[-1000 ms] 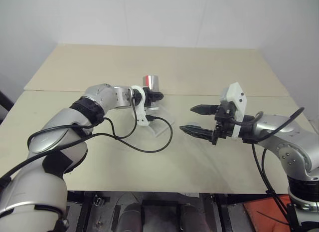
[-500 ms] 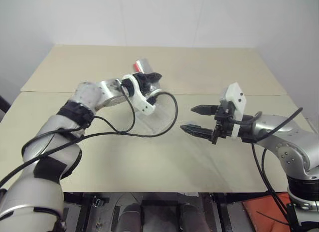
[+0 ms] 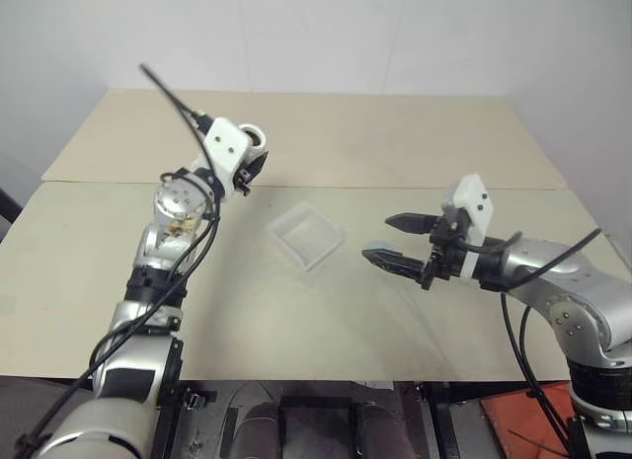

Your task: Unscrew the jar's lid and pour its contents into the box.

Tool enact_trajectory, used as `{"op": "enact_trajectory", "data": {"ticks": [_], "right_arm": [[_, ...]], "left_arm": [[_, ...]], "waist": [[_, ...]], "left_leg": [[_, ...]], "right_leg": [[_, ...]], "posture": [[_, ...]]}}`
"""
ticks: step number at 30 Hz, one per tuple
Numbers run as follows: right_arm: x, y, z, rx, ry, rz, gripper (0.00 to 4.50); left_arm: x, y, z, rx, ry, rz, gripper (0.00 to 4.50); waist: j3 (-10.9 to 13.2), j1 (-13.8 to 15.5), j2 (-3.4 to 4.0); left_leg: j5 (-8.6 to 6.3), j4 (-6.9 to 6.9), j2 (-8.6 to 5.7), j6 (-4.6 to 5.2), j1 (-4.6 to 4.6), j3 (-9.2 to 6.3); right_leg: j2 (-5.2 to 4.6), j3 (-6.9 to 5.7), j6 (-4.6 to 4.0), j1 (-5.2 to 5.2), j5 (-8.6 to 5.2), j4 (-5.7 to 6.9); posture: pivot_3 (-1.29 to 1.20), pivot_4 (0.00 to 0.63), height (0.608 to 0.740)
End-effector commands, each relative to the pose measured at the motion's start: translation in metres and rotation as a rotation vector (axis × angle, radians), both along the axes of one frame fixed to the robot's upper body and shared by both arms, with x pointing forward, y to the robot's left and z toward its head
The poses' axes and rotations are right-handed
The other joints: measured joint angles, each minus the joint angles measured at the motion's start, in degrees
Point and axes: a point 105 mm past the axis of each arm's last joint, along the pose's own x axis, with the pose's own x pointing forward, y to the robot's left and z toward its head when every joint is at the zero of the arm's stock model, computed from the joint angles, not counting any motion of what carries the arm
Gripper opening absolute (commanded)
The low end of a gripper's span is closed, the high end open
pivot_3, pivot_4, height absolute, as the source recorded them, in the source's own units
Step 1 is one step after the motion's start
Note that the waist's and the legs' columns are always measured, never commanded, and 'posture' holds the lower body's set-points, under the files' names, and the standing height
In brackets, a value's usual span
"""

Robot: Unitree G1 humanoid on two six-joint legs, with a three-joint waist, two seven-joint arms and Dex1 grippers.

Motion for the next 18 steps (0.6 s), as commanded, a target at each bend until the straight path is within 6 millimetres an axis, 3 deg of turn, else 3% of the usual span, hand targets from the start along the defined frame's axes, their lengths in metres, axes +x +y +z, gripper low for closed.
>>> {"op": "enact_trajectory", "data": {"ticks": [1,3,6,10,14,18], "right_arm": [[0.001,-0.019,0.007,-0.017,-0.073,-0.034,4.48],[0.000,-0.031,0.002,-0.031,-0.070,-0.039,4.48],[0.000,-0.041,-0.002,-0.053,-0.062,-0.054,4.48],[-0.002,-0.039,0.003,-0.056,-0.081,-0.056,4.48],[-0.005,-0.032,0.001,-0.052,-0.084,-0.046,4.48],[-0.004,-0.030,0.004,-0.062,-0.091,-0.046,4.48]], "left_arm": [[-0.016,-0.001,-0.004,-0.077,-0.017,-0.034,1.96],[-0.024,-0.004,-0.012,-0.097,-0.005,-0.052,1.96],[-0.031,0.008,-0.030,-0.095,0.052,-0.030,1.96],[-0.036,0.019,-0.042,-0.180,0.157,-0.063,1.96],[-0.028,0.027,-0.041,-0.328,0.179,-0.022,1.96],[-0.025,0.015,-0.029,-0.310,0.117,-0.032,1.96]], "waist": [[0.0,0.0,0.00],[0.0,0.3,0.00],[0.0,0.4,0.00],[0.0,0.3,0.01],[0.0,0.3,0.00],[0.0,0.6,0.00]], "left_leg": [[0.00,0.00,0.00,0.00,0.03,0.00],[0.00,0.00,0.01,0.00,0.12,0.00],[0.00,-0.02,0.00,0.00,0.19,0.02],[0.00,-0.15,0.01,0.00,0.36,0.05],[0.00,-0.14,0.00,0.00,0.35,0.04],[0.00,-0.13,-0.03,0.00,0.34,0.04]], "right_leg": [[0.00,0.00,0.00,0.03,0.00,-0.01],[0.00,-0.01,0.00,0.12,0.00,-0.02],[0.00,0.00,-0.01,0.16,0.00,-0.10],[0.02,0.05,-0.02,0.22,0.00,-0.13],[0.01,0.05,-0.02,0.24,0.00,-0.17],[-0.02,0.05,-0.01,0.27,0.00,-0.17]], "posture": [[0.00,0.150,0.740],[0.00,0.150,0.740],[0.00,0.150,0.740],[0.00,0.150,0.740],[0.00,0.150,0.740],[0.00,0.150,0.740]]}}
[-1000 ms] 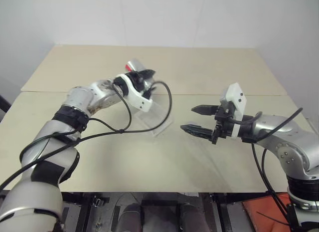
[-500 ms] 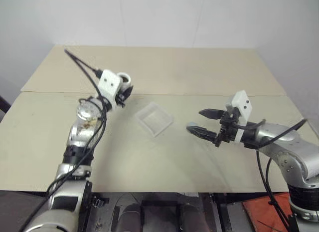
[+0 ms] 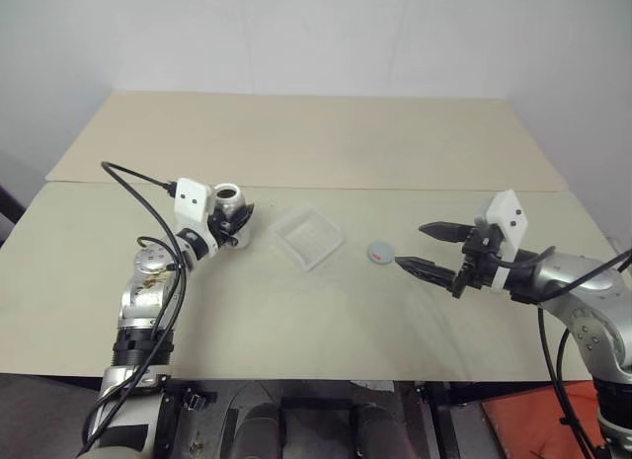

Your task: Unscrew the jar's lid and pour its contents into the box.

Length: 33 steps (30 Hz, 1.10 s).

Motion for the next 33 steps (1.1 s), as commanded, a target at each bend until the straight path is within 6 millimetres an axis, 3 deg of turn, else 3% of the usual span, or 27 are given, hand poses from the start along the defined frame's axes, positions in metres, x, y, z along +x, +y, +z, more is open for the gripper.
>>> {"op": "enact_trajectory", "data": {"ticks": [1,4,7,8,11,13,16,18,20,23,25,29,31,33], "right_arm": [[-0.002,0.005,0.015,-0.013,-0.065,0.014,4.48],[-0.002,0.006,0.015,-0.021,-0.070,0.015,4.48],[-0.002,0.006,0.017,-0.020,-0.073,0.011,4.48],[-0.003,0.007,0.018,-0.018,-0.075,0.011,4.48],[-0.004,0.010,0.019,-0.011,-0.083,0.012,4.48],[-0.005,0.010,0.020,-0.007,-0.089,0.004,4.48],[-0.005,0.011,0.021,-0.003,-0.095,0.002,4.48],[-0.006,0.013,0.022,0.000,-0.104,0.005,4.48],[-0.007,0.016,0.023,0.001,-0.116,0.010,4.48],[-0.007,0.019,0.024,0.001,-0.121,0.012,4.48],[-0.005,0.021,0.025,-0.001,-0.122,0.017,4.48],[-0.003,0.027,0.030,-0.003,-0.139,0.016,4.48],[-0.005,0.030,0.038,0.016,-0.164,0.007,4.48],[-0.006,0.031,0.043,0.030,-0.177,-0.005,4.48]], "left_arm": [[0.006,-0.008,0.029,0.042,-0.118,-0.003,1.96],[0.018,0.004,0.036,0.246,-0.179,0.035,1.96],[0.026,-0.007,0.088,0.252,-0.309,-0.013,1.96],[0.027,-0.012,0.096,0.240,-0.319,-0.038,1.96],[0.033,-0.023,0.086,0.414,-0.334,-0.091,1.96],[0.038,-0.029,0.102,0.712,-0.482,-0.080,1.96],[0.042,-0.032,0.125,0.914,-0.621,-0.057,1.96],[0.043,-0.041,0.155,1.200,-0.809,-0.015,1.96],[0.039,-0.065,0.164,1.605,-1.059,-0.071,1.96],[0.038,-0.089,0.147,1.871,-1.246,-0.206,1.96],[0.044,-0.103,0.125,2.023,-1.284,-0.317,1.96],[0.046,-0.131,0.085,2.155,-1.380,-0.468,1.96],[0.047,-0.132,0.052,2.243,-1.381,-0.599,1.96],[0.047,-0.131,0.039,2.290,-1.394,-0.659,1.96]], "waist": [[0.0,0.1,0.00],[0.0,0.0,0.00],[0.0,-0.1,-0.01],[0.0,0.0,-0.01],[0.0,0.1,0.02],[0.0,0.0,0.04],[0.0,-0.1,0.01],[0.1,0.0,-0.10],[0.1,0.0,-0.19],[0.1,0.5,-0.11],[0.0,1.0,0.02],[0.0,1.0,-0.02],[0.0,0.7,-0.03],[0.0,0.2,-0.03]], "left_leg": [[0.00,0.00,-0.01,0.00,0.00,0.00],[0.00,0.00,-0.01,0.00,0.01,0.01],[0.00,-0.04,0.00,-0.01,0.01,0.02],[0.00,-0.04,0.00,0.00,-0.02,0.01],[0.00,-0.04,-0.05,0.00,-0.07,0.01],[0.00,-0.04,-0.05,0.00,-0.01,0.05],[0.00,-0.07,-0.03,0.00,-0.01,0.05],[0.01,-0.06,0.00,-0.01,-0.05,0.04],[0.01,-0.07,-0.03,-0.01,-0.19,0.04],[-0.02,-0.08,-0.13,0.04,-0.31,0.05],[-0.04,-0.08,-0.22,0.06,-0.24,0.09],[0.01,-0.03,-0.18,-0.01,-0.19,0.15],[0.01,-0.02,-0.10,-0.02,-0.28,0.14],[0.01,-0.04,-0.10,-0.01,-0.36,0.14]], "right_leg": [[-0.01,0.00,0.00,0.00,0.00,0.00],[0.01,-0.01,0.00,-0.02,0.00,-0.09],[0.03,0.00,-0.01,-0.03,0.00,-0.10],[0.02,-0.02,-0.01,-0.03,0.00,-0.08],[-0.02,-0.03,0.01,0.00,0.01,-0.02],[-0.01,0.01,0.01,0.02,0.01,-0.03],[0.04,0.01,-0.01,-0.06,0.01,-0.16],[0.05,-0.02,-0.01,-0.10,0.01,-0.16],[0.04,-0.02,0.00,-0.13,0.02,-0.12],[-0.06,-0.01,0.11,-0.09,0.06,-0.26],[-0.17,-0.02,0.18,-0.02,0.01,-0.25],[-0.12,0.01,0.18,-0.15,0.01,-0.20],[-0.03,0.02,0.16,-0.24,0.02,-0.15],[-0.02,0.06,0.16,-0.34,0.02,0.03]], "posture": [[0.00,0.150,0.740],[0.00,0.150,0.740],[0.00,0.150,0.740],[0.00,0.150,0.740],[0.00,0.150,0.740],[0.00,0.150,0.740],[0.00,0.150,0.740],[0.00,0.150,0.740],[0.00,0.150,0.740],[0.00,0.150,0.740],[0.00,0.150,0.740],[0.00,0.150,0.740],[0.00,0.150,0.740],[0.00,0.150,0.740]]}}
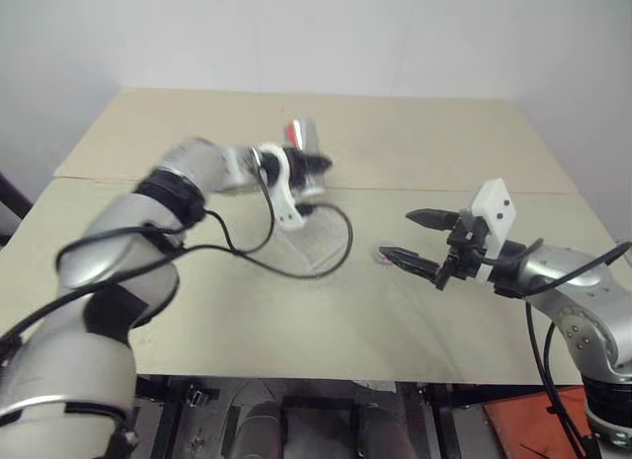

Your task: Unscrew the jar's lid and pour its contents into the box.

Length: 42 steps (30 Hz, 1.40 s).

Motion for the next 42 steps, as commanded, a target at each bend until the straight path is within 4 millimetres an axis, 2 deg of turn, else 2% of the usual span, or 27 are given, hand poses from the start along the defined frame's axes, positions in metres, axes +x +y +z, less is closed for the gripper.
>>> {"op": "enact_trajectory", "data": {"ticks": [1,5,10,14,19,22,25,30,32,33,39,42], "right_arm": [[-0.009,0.005,0.022,0.030,-0.082,0.002,4.48],[-0.016,0.007,0.030,0.084,-0.105,-0.010,4.48],[-0.015,0.007,0.025,0.085,-0.085,-0.017,4.48],[-0.013,0.008,0.023,0.086,-0.074,-0.008,4.48],[-0.007,0.005,0.016,0.062,-0.046,0.010,4.48],[-0.001,0.002,0.016,0.049,-0.035,0.024,4.48],[0.003,0.000,0.016,0.030,-0.026,0.038,4.48],[0.005,-0.001,0.018,0.016,-0.022,0.063,4.48],[0.005,-0.001,0.018,0.012,-0.021,0.067,4.48],[0.005,-0.002,0.019,0.011,-0.021,0.069,4.48],[0.003,-0.002,0.018,0.007,-0.009,0.075,4.48],[0.002,-0.002,0.018,0.010,-0.005,0.074,4.48]], "left_arm": [[0.004,0.002,0.000,0.057,-0.070,-0.031,1.96],[0.010,0.001,0.017,0.042,-0.120,-0.007,1.96],[0.006,0.001,0.019,0.014,-0.099,-0.033,1.96],[0.007,0.007,0.030,-0.090,-0.055,0.022,1.96],[0.008,0.027,0.056,-0.372,0.030,0.135,1.96],[0.010,0.046,0.070,-0.639,0.118,0.232,1.96],[0.010,0.061,0.076,-0.905,0.211,0.292,1.96],[0.002,0.072,0.065,-1.400,0.562,0.377,1.96],[-0.001,0.081,0.058,-1.680,0.772,0.439,1.96],[-0.003,0.085,0.054,-1.764,0.848,0.467,1.96],[-0.023,0.104,0.023,-2.117,1.172,0.540,1.96],[-0.027,0.113,0.007,-2.214,1.210,0.555,1.96]], "waist": [[0.0,-0.4,0.00],[0.0,-0.3,-0.01],[0.0,-0.3,-0.01],[0.0,-0.4,-0.01],[0.0,-0.5,0.00],[0.0,-0.6,0.02],[0.0,-0.6,0.03],[0.0,-0.4,0.03],[0.0,-0.4,0.03],[0.0,-0.4,0.03],[0.0,-1.1,0.05],[0.0,-1.1,0.06]], "left_leg": [[0.00,0.01,0.02,0.00,-0.05,-0.02],[0.00,0.04,0.01,0.01,-0.16,-0.04],[0.00,0.05,0.00,0.01,-0.10,-0.03],[-0.01,0.05,0.00,0.01,-0.12,-0.04],[0.00,0.06,0.02,0.01,-0.10,-0.03],[0.00,0.05,0.03,0.01,-0.06,-0.02],[0.00,0.07,0.06,0.01,-0.05,-0.01],[0.00,0.13,0.07,0.01,-0.10,-0.04],[0.00,0.23,0.08,0.01,-0.16,-0.09],[-0.01,0.25,0.07,0.02,-0.14,-0.10],[-0.01,0.26,0.13,0.02,0.02,-0.18],[-0.01,0.25,0.11,0.02,0.18,-0.19]], "right_leg": [[0.02,0.00,0.00,-0.04,0.00,0.00],[0.00,-0.02,0.00,-0.12,0.00,0.02],[-0.04,-0.03,0.01,-0.07,0.00,0.01],[-0.04,-0.03,0.00,-0.07,0.00,0.04],[-0.04,-0.04,0.00,-0.08,0.00,0.05],[-0.03,-0.02,0.00,-0.08,0.00,0.08],[-0.03,-0.03,-0.01,-0.07,0.01,0.11],[-0.03,-0.06,-0.02,-0.07,0.01,0.10],[-0.04,-0.11,-0.02,-0.06,0.02,0.12],[-0.05,-0.10,-0.02,-0.03,0.02,0.12],[0.05,-0.08,-0.03,0.07,0.02,0.18],[0.02,-0.08,-0.03,0.26,0.02,0.12]], "posture": [[0.00,0.150,0.740],[0.00,0.150,0.740],[0.00,0.150,0.740],[0.00,0.150,0.740],[0.00,0.150,0.740],[0.00,0.150,0.740],[0.00,0.150,0.740],[0.00,0.150,0.740],[0.00,0.150,0.740],[0.00,0.150,0.740],[0.00,0.150,0.740],[0.00,0.150,0.740]]}}
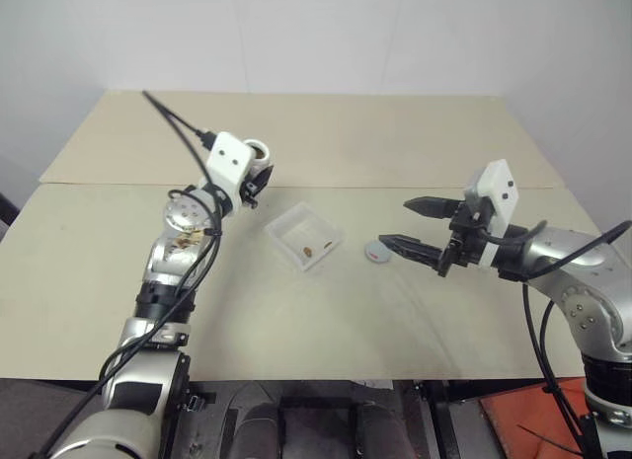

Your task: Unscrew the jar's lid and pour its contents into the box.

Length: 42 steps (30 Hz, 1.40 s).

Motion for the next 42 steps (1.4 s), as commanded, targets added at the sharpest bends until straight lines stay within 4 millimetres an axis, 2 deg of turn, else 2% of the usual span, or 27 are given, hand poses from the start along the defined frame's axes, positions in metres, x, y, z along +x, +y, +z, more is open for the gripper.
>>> {"op": "enact_trajectory", "data": {"ticks": [1,4,13,15,18,20,21,27,35,39,42], "right_arm": [[-0.003,-0.001,0.011,-0.001,-0.043,0.001,4.48],[-0.004,-0.001,0.009,-0.002,-0.039,-0.003,4.48],[-0.005,-0.003,0.005,-0.009,-0.022,-0.014,4.48],[-0.005,-0.003,0.005,-0.009,-0.020,-0.015,4.50],[-0.006,-0.002,0.005,-0.009,-0.017,-0.016,4.50],[-0.006,-0.002,0.004,-0.010,-0.015,-0.016,4.50],[-0.007,-0.002,0.004,-0.010,-0.014,-0.016,4.50],[-0.008,-0.002,0.001,-0.012,-0.011,-0.017,4.50],[-0.010,-0.001,-0.002,-0.032,-0.016,-0.022,4.50],[-0.014,-0.002,-0.003,-0.037,-0.022,-0.021,4.50],[-0.017,-0.004,-0.004,-0.044,-0.024,-0.018,4.50]], "left_arm": [[-0.006,0.010,-0.004,-0.090,0.001,0.037,1.96],[-0.009,0.010,-0.021,-0.097,0.029,0.029,1.96],[-0.008,0.010,-0.041,-0.092,0.069,0.036,1.96],[-0.009,0.011,-0.045,-0.081,0.077,0.041,2.72],[-0.012,0.011,-0.050,-0.067,0.091,0.043,3.54],[-0.015,0.012,-0.052,-0.068,0.095,0.047,4.27],[-0.016,0.013,-0.052,-0.067,0.094,0.051,4.47],[-0.032,0.016,-0.053,-0.043,0.101,0.048,4.47],[-0.067,0.016,-0.055,-0.010,0.131,0.053,4.47],[-0.091,0.023,-0.049,0.020,0.143,0.051,4.47],[-0.101,0.032,-0.037,0.030,0.136,0.052,4.47]], "waist": [[0.0,0.1,0.00],[0.0,0.2,0.00],[0.0,0.6,0.00],[0.0,0.6,0.00],[0.0,0.6,0.01],[0.0,0.6,0.00],[0.0,0.6,0.00],[0.0,0.6,0.01],[0.0,0.6,0.01],[0.0,0.5,0.01],[0.0,0.5,0.01]], "left_leg": [[0.00,0.00,0.00,0.00,0.01,0.00],[0.00,-0.02,-0.01,0.00,0.04,0.00],[0.00,-0.02,-0.02,0.00,0.07,0.02],[0.00,-0.03,-0.02,0.00,0.07,0.03],[0.00,-0.04,-0.02,0.00,0.08,0.03],[0.00,-0.05,-0.02,0.00,0.09,0.03],[0.00,-0.05,-0.01,0.00,0.09,0.03],[0.00,-0.07,-0.02,0.00,0.08,0.04],[0.00,-0.15,-0.01,0.00,0.13,0.04],[0.00,-0.22,-0.01,0.00,0.14,0.04],[0.00,-0.22,0.00,0.00,0.18,0.06]], "right_leg": [[0.00,0.00,0.00,0.02,0.00,-0.02],[0.00,0.00,0.00,0.04,0.00,-0.02],[-0.01,0.00,-0.01,0.06,0.01,-0.07],[-0.01,0.02,-0.01,0.06,0.01,-0.07],[-0.01,0.02,-0.01,0.06,0.01,-0.07],[0.00,0.03,-0.01,0.06,0.01,-0.07],[0.00,0.03,-0.02,0.06,0.01,-0.08],[-0.02,0.05,-0.01,0.07,0.01,-0.09],[-0.02,0.06,-0.02,0.05,0.00,-0.23],[-0.03,0.09,-0.02,0.03,0.01,-0.21],[-0.02,0.10,-0.04,0.04,0.00,-0.29]], "posture": [[0.00,0.150,0.740],[0.00,0.150,0.740],[0.00,0.150,0.740],[0.00,0.150,0.740],[0.00,0.150,0.740],[0.00,0.150,0.740],[0.00,0.150,0.740],[0.00,0.150,0.740],[0.00,0.150,0.740],[0.00,0.150,0.740],[0.00,0.150,0.740]]}}
